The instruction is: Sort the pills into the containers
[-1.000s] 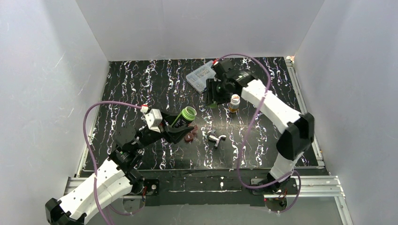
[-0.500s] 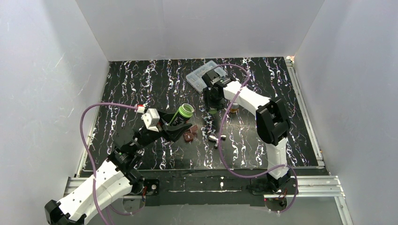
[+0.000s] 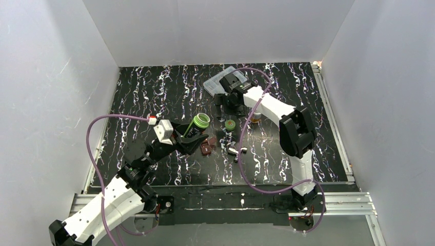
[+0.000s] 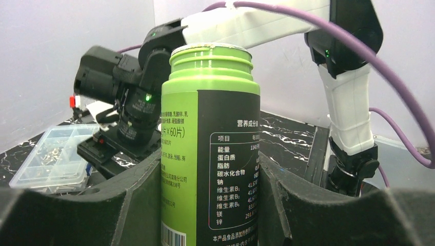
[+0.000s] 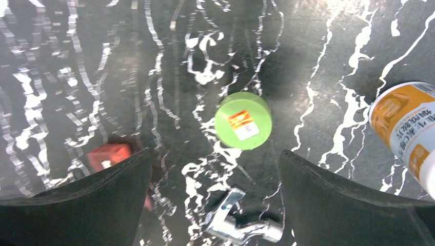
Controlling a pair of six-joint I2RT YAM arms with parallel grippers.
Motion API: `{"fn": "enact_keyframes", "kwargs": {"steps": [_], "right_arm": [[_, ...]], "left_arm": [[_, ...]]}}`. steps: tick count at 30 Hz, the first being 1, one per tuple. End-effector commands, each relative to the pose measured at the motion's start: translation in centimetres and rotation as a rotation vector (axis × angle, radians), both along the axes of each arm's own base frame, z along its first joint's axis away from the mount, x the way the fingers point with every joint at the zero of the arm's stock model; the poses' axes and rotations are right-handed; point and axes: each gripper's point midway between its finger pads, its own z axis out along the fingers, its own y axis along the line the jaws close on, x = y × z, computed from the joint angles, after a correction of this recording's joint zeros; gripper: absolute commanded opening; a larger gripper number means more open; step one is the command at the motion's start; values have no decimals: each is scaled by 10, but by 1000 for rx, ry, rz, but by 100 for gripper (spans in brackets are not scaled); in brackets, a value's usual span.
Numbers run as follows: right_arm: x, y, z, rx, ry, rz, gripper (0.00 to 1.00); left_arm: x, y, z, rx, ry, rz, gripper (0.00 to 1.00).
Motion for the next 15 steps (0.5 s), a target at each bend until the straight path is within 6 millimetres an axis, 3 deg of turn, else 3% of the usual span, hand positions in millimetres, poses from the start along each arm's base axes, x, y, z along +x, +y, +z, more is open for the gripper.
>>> {"fn": "enact_keyframes", "kwargs": {"steps": [1,7,10,15], "right_arm": [[0,19,108,208,-126,14,99],[-26,13,210,421,-187,48,98],[-50,10,247,516,-217,86,98],[-90,3,287,654,-249,142,98]], "left_arm": [[3,8,12,-46,-55,43,0],[5,8,13,-61,-69,50,0],[7,6,10,-47,-72,48,0],[10,2,6,-21,-75,44,0]]}}
